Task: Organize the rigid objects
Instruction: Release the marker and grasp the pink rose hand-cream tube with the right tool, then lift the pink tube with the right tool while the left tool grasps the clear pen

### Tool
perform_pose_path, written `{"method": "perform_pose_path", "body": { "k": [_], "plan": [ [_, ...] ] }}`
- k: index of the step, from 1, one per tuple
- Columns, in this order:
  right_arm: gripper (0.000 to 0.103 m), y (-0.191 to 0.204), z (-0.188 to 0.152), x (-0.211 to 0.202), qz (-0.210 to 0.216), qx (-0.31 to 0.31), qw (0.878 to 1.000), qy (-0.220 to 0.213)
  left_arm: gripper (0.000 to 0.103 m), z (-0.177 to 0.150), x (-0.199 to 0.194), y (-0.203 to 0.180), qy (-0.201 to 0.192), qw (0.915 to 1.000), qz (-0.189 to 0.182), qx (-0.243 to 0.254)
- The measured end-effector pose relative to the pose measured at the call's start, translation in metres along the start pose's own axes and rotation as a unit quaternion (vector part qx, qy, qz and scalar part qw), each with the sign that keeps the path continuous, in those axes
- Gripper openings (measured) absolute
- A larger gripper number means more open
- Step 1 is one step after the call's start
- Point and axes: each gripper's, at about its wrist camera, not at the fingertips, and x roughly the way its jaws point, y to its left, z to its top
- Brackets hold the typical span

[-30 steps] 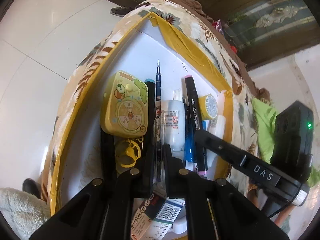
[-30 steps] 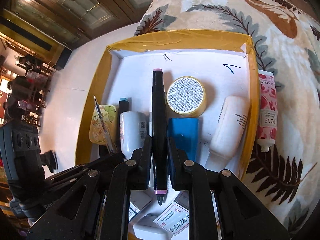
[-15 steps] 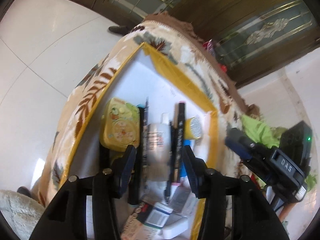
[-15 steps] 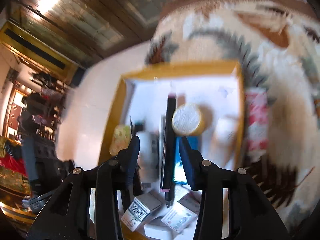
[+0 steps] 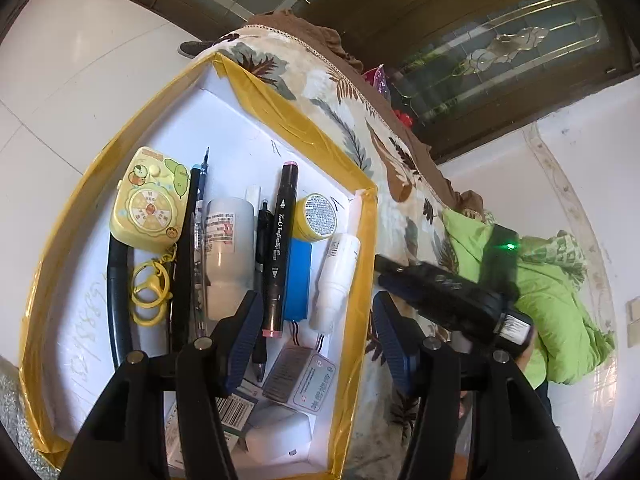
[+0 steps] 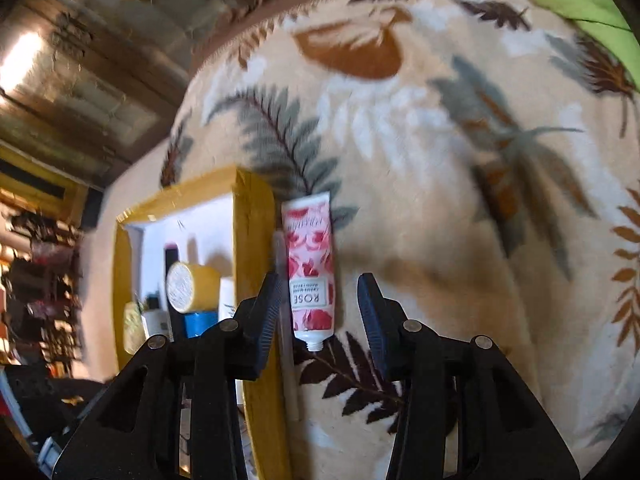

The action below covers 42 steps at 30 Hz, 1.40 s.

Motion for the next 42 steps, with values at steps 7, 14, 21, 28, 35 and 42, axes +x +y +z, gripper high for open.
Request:
{"method": "perform_pose_path", "body": {
  "k": [7,14,21,28,35,42],
  "plan": [
    [0.041,0.012,-0.003,0.023,-0.043,-0.004,0.999,0.014,0.057,-0.003,0.004,-0.002,0.008,0.9999,0.001,0.007],
    [0.027,-0.006,-0.002,0.016,-0.063,0.067,0.995,0.025,0.057,-0.008,0.005,-0.014,0.004,0.9992,0.012,0.038],
    [0.027,-0.036,0.002,-0.008,-0.070,0.124,0.990,-0.002,0.057,-0.015,0.023,-0.046,0.048,0.9964,0.020,0.067],
    [0.027,-0.067,0.006,-0.051,-0.016,0.160,0.986,-0.050,0.057,-0.018,0.087,-0.122,0.123,0.9753,0.076,0.167],
    [0.027,-0.097,0.003,-0.084,0.014,0.194,0.977,-0.088,0.057,-0.013,0.174,-0.146,0.197,0.9333,0.203,0.221],
    [0.027,-0.103,0.004,-0.084,0.026,0.195,0.977,-0.087,0.041,-0.025,0.196,-0.141,0.243,0.8893,0.297,0.249]
  ]
}}
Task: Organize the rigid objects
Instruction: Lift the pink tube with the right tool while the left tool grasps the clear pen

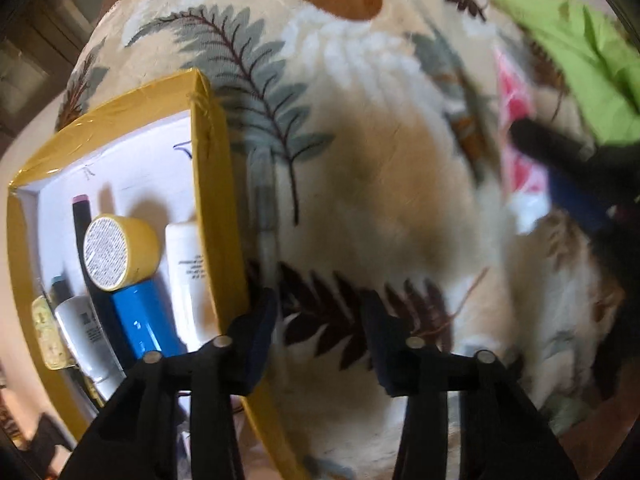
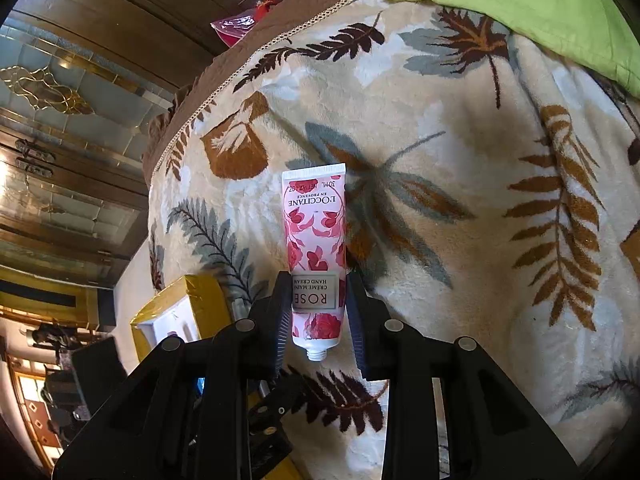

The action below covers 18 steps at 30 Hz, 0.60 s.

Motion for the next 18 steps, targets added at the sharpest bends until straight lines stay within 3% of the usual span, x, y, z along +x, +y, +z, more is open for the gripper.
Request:
{"method": "perform_pose_path", "body": {
  "k": [6,10,15,18],
  "plan": [
    [0.027,0.001,0.000,-0.004,0.006,-0.001,1.000,-0.005,0.039,0.004,0.005,-0.001,0.013,0.9996,0.025,-0.008],
    [0.027,0.002,0.000,-0.006,0.010,-0.004,1.000,-0.005,0.038,0.012,0.018,-0.017,0.034,0.9961,0.077,0.027],
    [0.027,-0.001,0.001,-0.006,0.015,0.001,1.000,-0.007,0.038,0.017,0.023,-0.020,0.033,0.9965,0.075,0.016],
    [0.027,-0.002,0.002,-0.008,0.019,0.001,1.000,-0.006,0.018,0.013,0.023,-0.032,0.015,0.9974,0.067,0.020]
  ]
}}
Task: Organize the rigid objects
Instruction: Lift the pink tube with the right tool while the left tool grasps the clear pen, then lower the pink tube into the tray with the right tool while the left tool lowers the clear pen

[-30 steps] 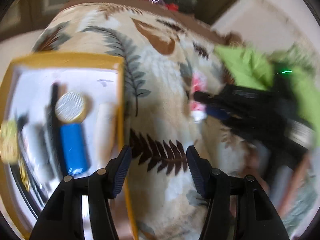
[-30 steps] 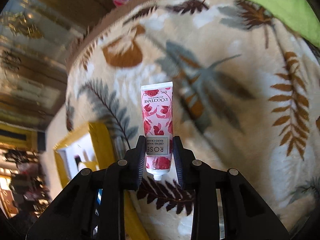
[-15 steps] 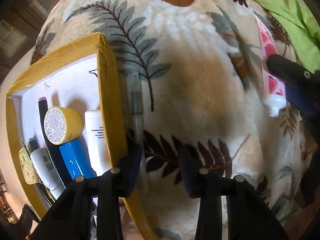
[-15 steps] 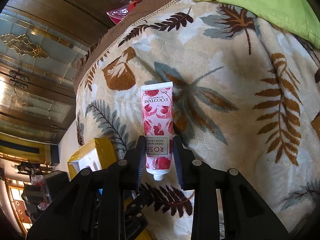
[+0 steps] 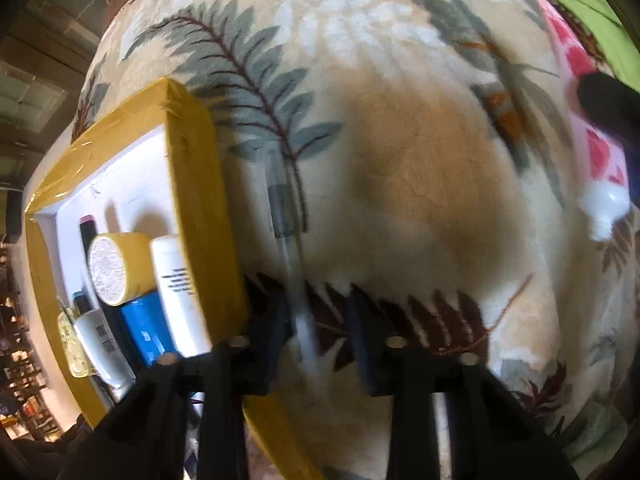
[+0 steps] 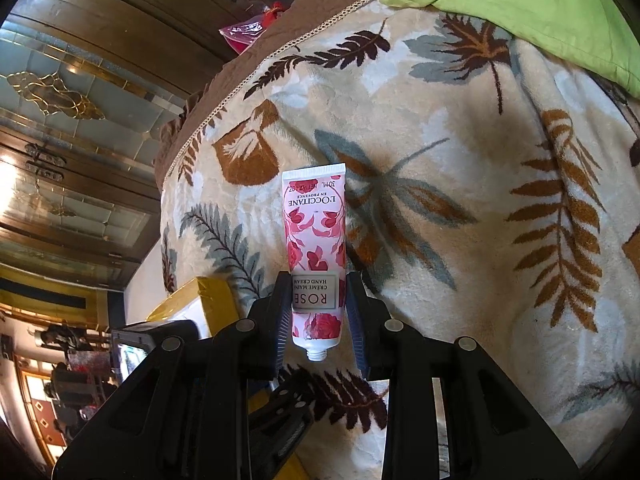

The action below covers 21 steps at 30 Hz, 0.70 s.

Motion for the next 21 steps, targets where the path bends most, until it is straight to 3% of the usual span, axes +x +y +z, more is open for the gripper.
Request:
{"method": "perform_pose_path", "body": {
  "k": [3,8,10,13,21],
  "plan": [
    [0.027,-0.002,0.001,-0.002,0.006,0.005,1.000,-0.003,0.007,-0.013,-0.003,0.005,-0.027,0.9991,-0.032,-0.005],
    [0.027,0.003,0.000,0.001,0.011,-0.002,1.000,-0.001,0.006,-0.040,-0.007,0.025,-0.069,0.9864,-0.144,-0.038],
    [0.027,0.010,-0.002,0.000,0.015,-0.012,1.000,-0.003,0.006,-0.049,-0.011,0.035,-0.079,0.9707,-0.220,-0.057],
    [0.027,0.019,-0.005,-0.004,0.026,-0.025,0.999,-0.010,0.006,-0.060,-0.017,0.050,-0.095,0.9502,-0.286,-0.078],
    [0.027,0.049,-0.015,-0.004,0.080,-0.066,0.995,-0.009,0.006,-0.096,-0.049,0.118,-0.126,0.8918,-0.406,-0.155]
  ]
}}
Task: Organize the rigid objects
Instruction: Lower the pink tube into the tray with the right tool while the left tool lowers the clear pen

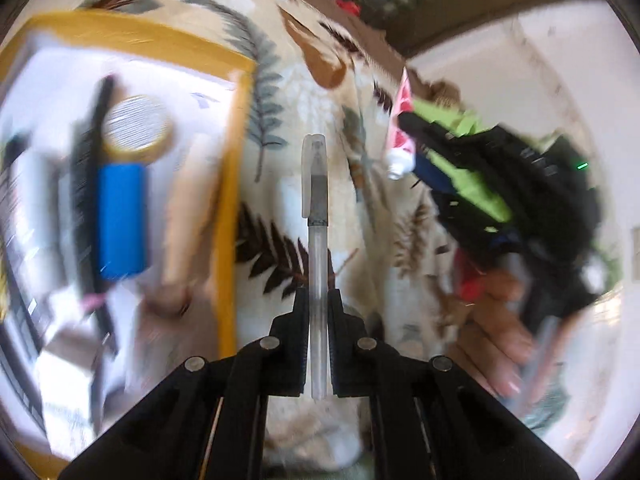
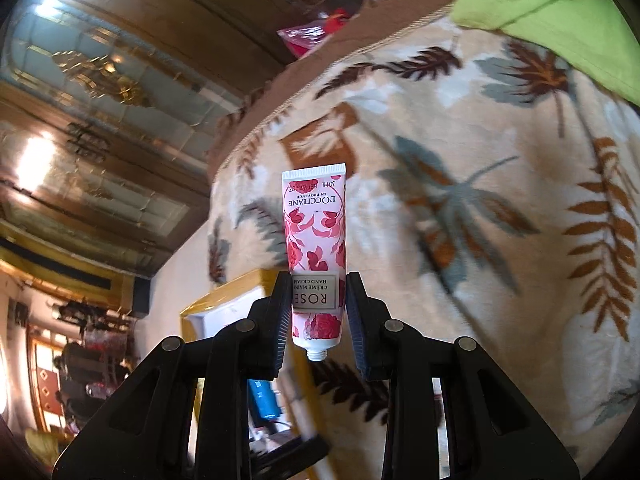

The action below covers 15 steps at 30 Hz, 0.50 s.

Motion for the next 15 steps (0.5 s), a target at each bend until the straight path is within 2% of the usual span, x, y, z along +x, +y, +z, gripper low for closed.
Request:
{"method": "perform_pose_path", "body": {
  "k": [5,7,12,15],
  "plan": [
    [0.027,0.033,-0.016,0.012,0.032,-0.051,0.998,0.020,0.006,-0.022,-0.052,0.031,-0.044,0.9980,-0.027,-0.036],
    [0.027,0.046,-0.025,0.016,0.048,-0.071,0.996,0.029,0.006,-0.029,-0.075,0.055,-0.062,0.9965,-0.028,-0.049],
    [0.027,0.077,-0.059,0.032,0.060,-0.120,0.989,0.059,0.006,-0.044,-0.105,0.107,-0.099,0.9906,-0.028,-0.090],
    [0.027,0.088,-0.088,0.040,0.069,-0.137,0.984,0.084,0.006,-0.048,-0.112,0.129,-0.111,0.9868,-0.043,-0.110]
  ]
}}
